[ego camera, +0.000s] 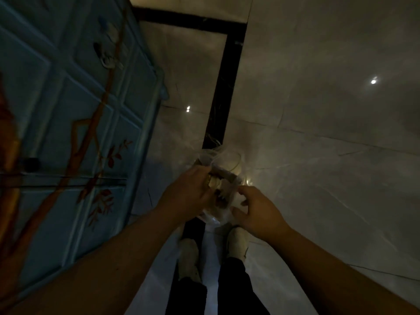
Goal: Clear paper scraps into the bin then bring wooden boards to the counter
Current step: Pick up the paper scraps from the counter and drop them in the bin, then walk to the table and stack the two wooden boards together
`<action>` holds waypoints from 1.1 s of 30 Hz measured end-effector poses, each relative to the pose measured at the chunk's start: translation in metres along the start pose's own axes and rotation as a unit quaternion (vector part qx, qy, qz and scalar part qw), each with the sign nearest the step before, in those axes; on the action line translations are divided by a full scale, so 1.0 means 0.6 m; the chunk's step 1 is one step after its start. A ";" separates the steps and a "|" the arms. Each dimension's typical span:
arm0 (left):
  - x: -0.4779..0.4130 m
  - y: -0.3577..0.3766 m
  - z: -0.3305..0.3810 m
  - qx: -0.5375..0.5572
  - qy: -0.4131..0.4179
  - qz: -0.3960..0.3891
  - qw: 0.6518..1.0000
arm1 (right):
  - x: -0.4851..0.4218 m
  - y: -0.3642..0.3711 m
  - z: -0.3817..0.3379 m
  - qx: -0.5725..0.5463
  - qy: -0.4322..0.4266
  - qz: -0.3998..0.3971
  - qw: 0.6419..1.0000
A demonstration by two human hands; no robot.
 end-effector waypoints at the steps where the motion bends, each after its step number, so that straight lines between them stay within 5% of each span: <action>1: -0.001 -0.039 0.036 -0.035 0.027 -0.001 0.999 | 0.013 -0.037 -0.034 0.041 -0.028 0.012 0.999; 12: 0.029 -0.362 0.421 -0.118 0.240 0.007 0.964 | 0.245 -0.381 -0.294 0.185 -0.067 0.222 0.955; 17: 0.060 -0.422 0.582 -0.205 0.360 0.002 0.910 | 0.386 -0.501 -0.342 0.252 -0.029 0.316 0.914; 26: 0.184 -0.382 0.889 -0.247 0.579 0.020 0.777 | 0.705 -0.652 -0.292 0.375 0.075 0.432 0.817; 33: 0.312 -0.197 1.126 -0.231 0.660 0.001 0.715 | 0.976 -0.721 -0.128 0.422 0.191 0.467 0.753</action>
Point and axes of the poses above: each hand's wrist, its own x-axis away from the middle knuckle, its own y-axis out of the palm, z = x × y, the point moved 2 cm from there along -x, towards the middle knuckle, and after that the axes turned 5 degrees about z, right-handed, at the moved point
